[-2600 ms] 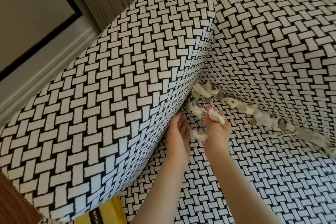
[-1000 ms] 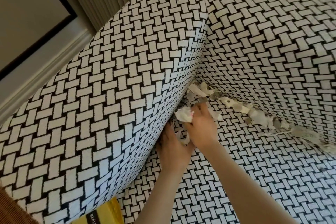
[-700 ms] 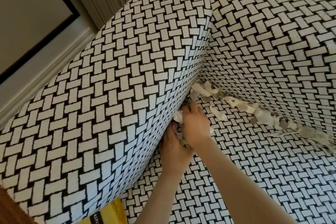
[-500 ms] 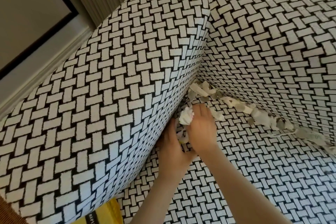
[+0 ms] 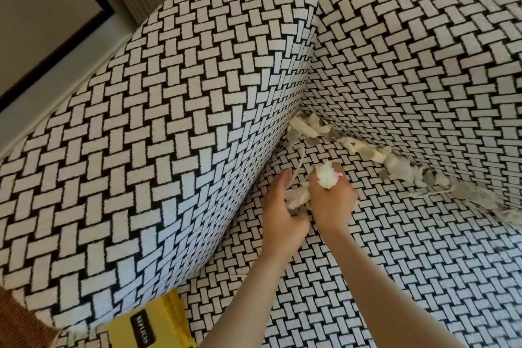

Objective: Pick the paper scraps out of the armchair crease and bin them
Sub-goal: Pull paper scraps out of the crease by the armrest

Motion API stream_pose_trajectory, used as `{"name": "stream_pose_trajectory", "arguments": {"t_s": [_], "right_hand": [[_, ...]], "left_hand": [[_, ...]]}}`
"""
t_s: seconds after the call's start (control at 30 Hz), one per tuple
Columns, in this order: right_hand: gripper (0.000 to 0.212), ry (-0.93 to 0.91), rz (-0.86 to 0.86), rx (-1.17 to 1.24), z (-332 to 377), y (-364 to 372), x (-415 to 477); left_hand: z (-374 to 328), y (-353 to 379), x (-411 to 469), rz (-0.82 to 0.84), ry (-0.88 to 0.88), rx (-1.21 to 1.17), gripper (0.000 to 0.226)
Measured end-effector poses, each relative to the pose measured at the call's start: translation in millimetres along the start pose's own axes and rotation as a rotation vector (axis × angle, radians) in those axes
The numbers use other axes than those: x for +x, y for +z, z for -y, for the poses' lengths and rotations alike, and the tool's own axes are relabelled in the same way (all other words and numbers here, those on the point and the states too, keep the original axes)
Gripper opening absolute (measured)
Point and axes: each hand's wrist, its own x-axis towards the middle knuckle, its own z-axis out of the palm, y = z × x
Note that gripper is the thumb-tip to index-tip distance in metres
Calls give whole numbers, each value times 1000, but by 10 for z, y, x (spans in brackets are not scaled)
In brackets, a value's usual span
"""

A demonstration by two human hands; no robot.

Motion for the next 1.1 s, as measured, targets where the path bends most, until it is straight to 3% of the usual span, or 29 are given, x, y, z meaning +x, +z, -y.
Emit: {"name": "stream_pose_trajectory", "arguments": {"t_s": [0.1,0.23,0.43,0.5,0.6,0.73,0.87,1.0,1.1], "right_hand": [[8,75,28,85,156,34,-16],[13,114,165,-15,232,77,0],[17,153,270,-181,342,129,-19],[20,253,212,-21,356,133,-95],[22,507,33,345,388,105,-217],[16,739,-93,635,465,61,-284],[31,842,35,859,544,-41,-441],[55,815,109,1092,656,-154,-597],[48,811,154,1099,696,-151,-698]], "left_hand": [[-73,58,-8,11,-70,-190,65],[-113,47,-39,-17,-88,-293,53],[-219,-26,-30,-160,-264,-616,65],[-260,-51,-18,-214,-364,-828,61],[-315,-7,-78,-159,-438,-1012,41],[-288,-2,-125,-96,-456,-949,23],[-277,0,-193,-96,-393,-668,22],[-315,-98,-332,-65,-411,-642,21],[-309,-184,-420,-6,-447,-724,14]]}}
